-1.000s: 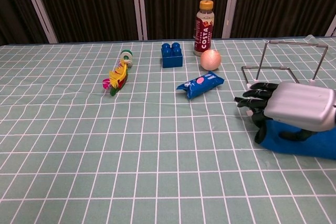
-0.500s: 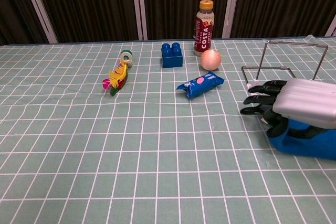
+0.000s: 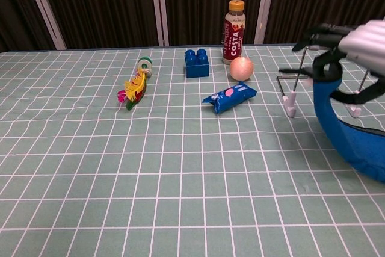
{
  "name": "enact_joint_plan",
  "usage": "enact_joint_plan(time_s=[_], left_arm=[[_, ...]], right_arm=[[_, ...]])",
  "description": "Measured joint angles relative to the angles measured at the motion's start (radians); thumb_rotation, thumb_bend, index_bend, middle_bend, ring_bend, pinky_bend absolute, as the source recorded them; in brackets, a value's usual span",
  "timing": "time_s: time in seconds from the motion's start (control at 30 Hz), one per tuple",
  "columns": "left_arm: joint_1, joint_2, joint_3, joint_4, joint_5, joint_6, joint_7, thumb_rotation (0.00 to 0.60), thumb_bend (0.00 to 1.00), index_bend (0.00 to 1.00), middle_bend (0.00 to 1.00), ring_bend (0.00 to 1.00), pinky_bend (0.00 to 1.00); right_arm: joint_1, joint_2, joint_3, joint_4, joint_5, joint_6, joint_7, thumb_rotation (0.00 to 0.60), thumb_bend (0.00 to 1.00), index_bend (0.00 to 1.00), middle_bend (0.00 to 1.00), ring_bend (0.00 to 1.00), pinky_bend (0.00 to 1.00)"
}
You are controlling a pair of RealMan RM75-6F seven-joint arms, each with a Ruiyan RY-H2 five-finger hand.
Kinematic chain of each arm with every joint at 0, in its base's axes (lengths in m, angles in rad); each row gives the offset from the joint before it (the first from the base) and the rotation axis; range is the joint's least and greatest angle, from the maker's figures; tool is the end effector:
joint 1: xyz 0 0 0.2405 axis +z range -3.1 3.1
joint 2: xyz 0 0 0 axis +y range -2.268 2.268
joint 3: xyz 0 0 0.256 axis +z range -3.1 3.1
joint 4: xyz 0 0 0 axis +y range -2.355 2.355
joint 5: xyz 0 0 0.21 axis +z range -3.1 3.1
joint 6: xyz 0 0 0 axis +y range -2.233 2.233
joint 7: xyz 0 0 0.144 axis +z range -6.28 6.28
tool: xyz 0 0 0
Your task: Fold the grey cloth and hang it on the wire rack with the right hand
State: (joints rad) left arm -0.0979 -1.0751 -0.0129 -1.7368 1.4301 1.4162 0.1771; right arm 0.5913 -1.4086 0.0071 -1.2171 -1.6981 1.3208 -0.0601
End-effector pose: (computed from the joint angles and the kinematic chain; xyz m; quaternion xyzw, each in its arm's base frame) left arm -0.3028 0.1743 0.1507 -0.6202 -0.4003 -0.3202 0.5938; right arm -0.2193 -0.3160 0.0604 0.7807 -0.1582 0.4237 0.4311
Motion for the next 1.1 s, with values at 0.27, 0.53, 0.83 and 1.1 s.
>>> enact_joint_plan(time_s=[0.27,0.53,0.83,1.1], left_arm=[[0.022,0.038,0.013,-0.023,0.055,0.048,-0.059,0.6,0.0,0.0,0.0,0.0,0.0],[0.05,0.069,0.015,-0.04,0.094,0.118,-0.089,0.6,0.0,0.0,0.0,0.0,0.0],[0.058,0.081,0.01,-0.044,0.098,0.125,-0.103,0.6,0.0,0.0,0.0,0.0,0.0],[0.056,0.08,0.005,-0.041,0.087,0.116,-0.1,0.6,0.0,0.0,0.0,0.0,0.0]], right_arm=[[-0.048,0.18,0.12,-0.31,0.139,0.072,-0.007,0.6,0.49,0.74,0.14,0.0,0.22],[-0.131,0.371,0.195,-0.614,0.253,0.145,-0.132,0.6,0.53,0.76,0.14,0.0,0.23],[-0.169,0.406,0.218,-0.774,0.353,0.166,-0.322,0.6,0.54,0.77,0.14,0.0,0.23],[-0.127,0.305,0.246,-0.746,0.493,0.135,-0.482,0.6,0.54,0.78,0.14,0.0,0.24]])
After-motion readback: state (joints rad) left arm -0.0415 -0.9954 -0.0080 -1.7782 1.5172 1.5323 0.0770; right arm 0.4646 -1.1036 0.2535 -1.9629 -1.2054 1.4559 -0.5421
